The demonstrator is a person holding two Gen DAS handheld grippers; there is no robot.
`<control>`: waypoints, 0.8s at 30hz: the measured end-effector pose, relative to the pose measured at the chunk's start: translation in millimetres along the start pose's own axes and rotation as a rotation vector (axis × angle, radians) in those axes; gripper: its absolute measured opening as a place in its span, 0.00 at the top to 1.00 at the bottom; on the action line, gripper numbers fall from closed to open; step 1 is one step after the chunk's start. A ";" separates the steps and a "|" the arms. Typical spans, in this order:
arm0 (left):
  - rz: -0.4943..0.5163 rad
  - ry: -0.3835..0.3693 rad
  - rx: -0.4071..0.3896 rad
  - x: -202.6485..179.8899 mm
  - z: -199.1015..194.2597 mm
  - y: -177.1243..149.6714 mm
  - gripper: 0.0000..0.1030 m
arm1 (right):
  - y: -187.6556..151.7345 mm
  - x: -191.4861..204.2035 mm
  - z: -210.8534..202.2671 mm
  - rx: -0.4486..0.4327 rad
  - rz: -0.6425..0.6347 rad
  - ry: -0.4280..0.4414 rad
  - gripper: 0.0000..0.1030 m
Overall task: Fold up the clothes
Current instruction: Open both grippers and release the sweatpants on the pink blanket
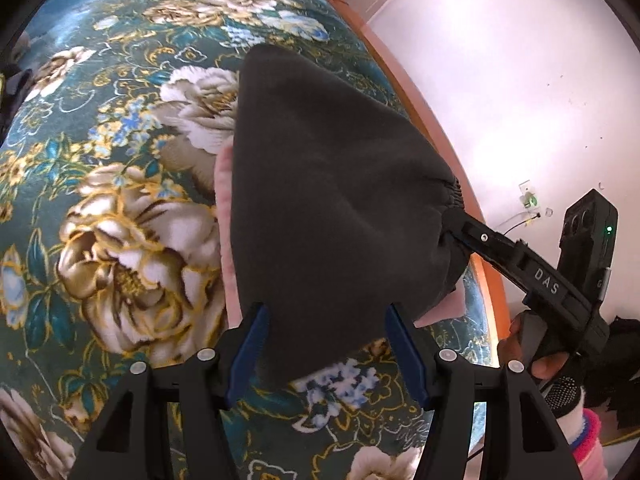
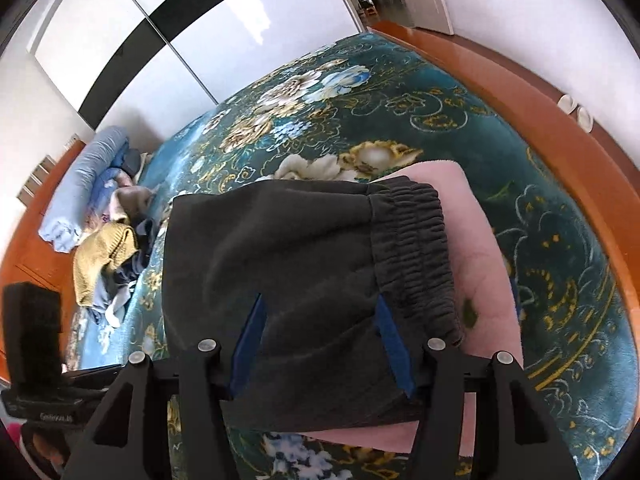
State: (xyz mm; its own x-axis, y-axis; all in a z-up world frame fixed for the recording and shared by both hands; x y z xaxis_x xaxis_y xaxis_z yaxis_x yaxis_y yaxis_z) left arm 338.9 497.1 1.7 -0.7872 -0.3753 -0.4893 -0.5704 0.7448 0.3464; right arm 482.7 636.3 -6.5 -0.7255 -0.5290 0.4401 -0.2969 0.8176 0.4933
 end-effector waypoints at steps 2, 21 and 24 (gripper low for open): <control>-0.012 -0.012 -0.036 -4.9 -7.3 -7.9 0.33 | -2.6 8.4 -13.1 -0.036 -0.002 0.002 0.43; 0.040 0.272 -0.071 15.3 12.2 -59.0 0.00 | -114.6 -15.1 7.3 -0.010 -0.097 -0.202 0.20; 0.048 0.324 -0.069 17.7 14.3 -58.8 0.00 | -120.3 -22.7 15.4 -0.017 -0.094 -0.234 0.17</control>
State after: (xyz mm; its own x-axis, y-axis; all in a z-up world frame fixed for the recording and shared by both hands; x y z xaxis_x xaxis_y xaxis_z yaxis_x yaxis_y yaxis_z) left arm 361.9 454.5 -38.9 -0.8410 -0.5046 -0.1951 -0.5364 0.7308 0.4221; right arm 525.3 553.5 -87.4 -0.8201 -0.5335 0.2070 -0.3605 0.7626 0.5371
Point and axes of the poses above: each gripper's, at about its wrist camera, not at the fingertips, and z roughly the way its jaws point, x to its left, y to its top, the point moved 7 cm from there along z, roughly the way its jaws point, and after that the axes turned 4 degrees about z, right-handed, at the moved point
